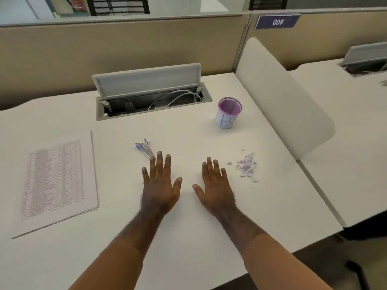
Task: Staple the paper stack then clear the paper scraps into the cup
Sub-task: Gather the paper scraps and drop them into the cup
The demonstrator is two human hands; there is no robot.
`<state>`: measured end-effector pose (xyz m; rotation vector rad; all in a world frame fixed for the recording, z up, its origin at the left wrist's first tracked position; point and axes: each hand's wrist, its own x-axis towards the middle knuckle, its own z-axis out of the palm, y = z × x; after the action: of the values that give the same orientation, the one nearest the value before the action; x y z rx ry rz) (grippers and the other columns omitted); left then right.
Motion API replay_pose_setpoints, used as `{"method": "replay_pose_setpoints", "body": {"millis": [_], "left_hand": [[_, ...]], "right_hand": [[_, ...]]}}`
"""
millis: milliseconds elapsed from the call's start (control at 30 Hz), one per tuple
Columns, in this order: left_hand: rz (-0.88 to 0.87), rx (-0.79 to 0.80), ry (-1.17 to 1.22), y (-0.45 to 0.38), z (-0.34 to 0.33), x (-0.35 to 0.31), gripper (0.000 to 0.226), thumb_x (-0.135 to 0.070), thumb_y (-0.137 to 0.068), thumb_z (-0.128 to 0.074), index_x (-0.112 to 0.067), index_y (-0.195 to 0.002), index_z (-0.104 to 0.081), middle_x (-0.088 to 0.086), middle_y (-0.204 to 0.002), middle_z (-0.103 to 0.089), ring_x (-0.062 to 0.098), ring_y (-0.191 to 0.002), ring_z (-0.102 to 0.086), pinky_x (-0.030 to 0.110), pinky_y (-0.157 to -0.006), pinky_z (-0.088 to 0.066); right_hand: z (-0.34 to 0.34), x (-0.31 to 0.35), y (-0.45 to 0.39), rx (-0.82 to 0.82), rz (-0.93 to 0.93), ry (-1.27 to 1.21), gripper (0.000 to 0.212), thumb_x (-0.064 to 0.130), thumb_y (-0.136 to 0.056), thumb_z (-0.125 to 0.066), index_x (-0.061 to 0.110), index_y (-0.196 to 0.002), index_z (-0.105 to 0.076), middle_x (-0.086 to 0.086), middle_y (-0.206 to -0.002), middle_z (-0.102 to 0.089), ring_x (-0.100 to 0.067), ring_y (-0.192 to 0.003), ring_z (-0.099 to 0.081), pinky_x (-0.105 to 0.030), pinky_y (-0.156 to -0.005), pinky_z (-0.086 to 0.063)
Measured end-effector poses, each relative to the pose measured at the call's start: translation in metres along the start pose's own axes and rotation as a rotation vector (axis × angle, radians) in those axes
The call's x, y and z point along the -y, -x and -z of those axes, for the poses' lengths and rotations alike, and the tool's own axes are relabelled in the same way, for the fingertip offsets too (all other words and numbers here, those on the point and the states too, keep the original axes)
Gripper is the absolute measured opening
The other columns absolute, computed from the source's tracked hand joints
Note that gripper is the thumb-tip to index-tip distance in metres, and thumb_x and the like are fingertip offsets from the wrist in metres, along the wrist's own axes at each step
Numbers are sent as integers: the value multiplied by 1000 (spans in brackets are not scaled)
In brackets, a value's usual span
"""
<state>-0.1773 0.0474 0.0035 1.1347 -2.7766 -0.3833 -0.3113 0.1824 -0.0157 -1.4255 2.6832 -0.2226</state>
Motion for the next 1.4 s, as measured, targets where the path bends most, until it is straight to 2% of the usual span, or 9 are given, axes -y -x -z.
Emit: {"method": "replay_pose_setpoints", "body": {"millis": [167, 333, 500, 667, 833, 967, 1033, 1133, 1400], "left_hand": [[-88, 76, 46, -15, -18, -62, 79, -54, -98, -33, -21, -160, 4, 3, -167, 17, 27, -155, 12, 46, -120, 10], [-203, 131, 134, -25, -35, -120, 81, -49, -97, -42, -21, -160, 0, 3, -169, 9, 25, -156, 0, 40, -124, -5], [-201, 226, 204, -44, -43, -163, 80, -42, -94, -56, -11, -157, -20, 7, -167, -17, 26, -151, -20, 38, -121, -25], [-260, 339, 114, -54, -54, -185, 97, -54, -83, -68, -8, -155, -21, 8, -160, -27, 28, -143, -30, 38, -115, -33], [-311, 309, 43, -58, -62, -197, 96, -58, -78, -72, -7, -150, -32, 10, -146, -41, 29, -128, -41, 38, -106, -40], [-331, 322, 83, -61, -67, -202, 79, -48, -79, -75, -9, -141, -44, 11, -138, -46, 29, -123, -43, 38, -103, -43], [-323, 342, 107, -64, -70, -202, 70, -42, -80, -75, -8, -135, -50, 11, -135, -48, 29, -121, -43, 39, -101, -45], [-304, 336, 133, -69, -79, -199, 43, -33, -84, -67, -7, -118, -61, 13, -121, -57, 30, -111, -46, 44, -96, -48], [-212, 325, 276, -78, -71, -202, 23, -21, -91, -59, -8, -109, -64, 14, -109, -55, 31, -106, -51, 37, -85, -48]], "right_hand": [[2, -60, 12, -13, -117, -9, 76, 53, -95, -29, 6, -152, -19, -11, -163, -9, -27, -151, -6, -46, -122, -13], [8, -109, 19, -28, -229, -81, 75, 51, -94, -26, 7, -153, -14, -11, -163, -7, -27, -151, -4, -43, -122, -10], [28, -150, 2, -64, -295, -375, 66, 10, -87, -35, 5, -151, -20, -12, -161, -19, -26, -151, -11, -39, -122, -15], [56, -182, -36, 148, -302, -431, 81, -6, -78, -46, 12, -152, -20, -7, -162, -18, -20, -150, -15, -32, -121, -13], [72, -187, -54, 300, -174, -457, 74, -7, -77, -59, 0, -146, -34, -17, -154, -35, -29, -143, -34, -30, -118, -23], [71, -191, -50, 368, -68, -381, 81, 16, -63, -54, -8, -140, -38, -24, -147, -42, -36, -138, -39, -40, -118, -27], [67, -194, -47, 391, -37, -318, 81, 16, -66, -62, -6, -141, -38, -22, -149, -40, -35, -140, -36, -41, -118, -24], [67, -195, -42, 417, 28, -226, 95, 18, -70, -81, 5, -148, -29, -9, -156, -30, -24, -144, -27, -27, -115, -15], [64, -183, -43, 347, -18, -169, 91, 28, -74, -79, 16, -150, -30, -6, -150, -37, -26, -134, -35, -33, -110, -29]]}}
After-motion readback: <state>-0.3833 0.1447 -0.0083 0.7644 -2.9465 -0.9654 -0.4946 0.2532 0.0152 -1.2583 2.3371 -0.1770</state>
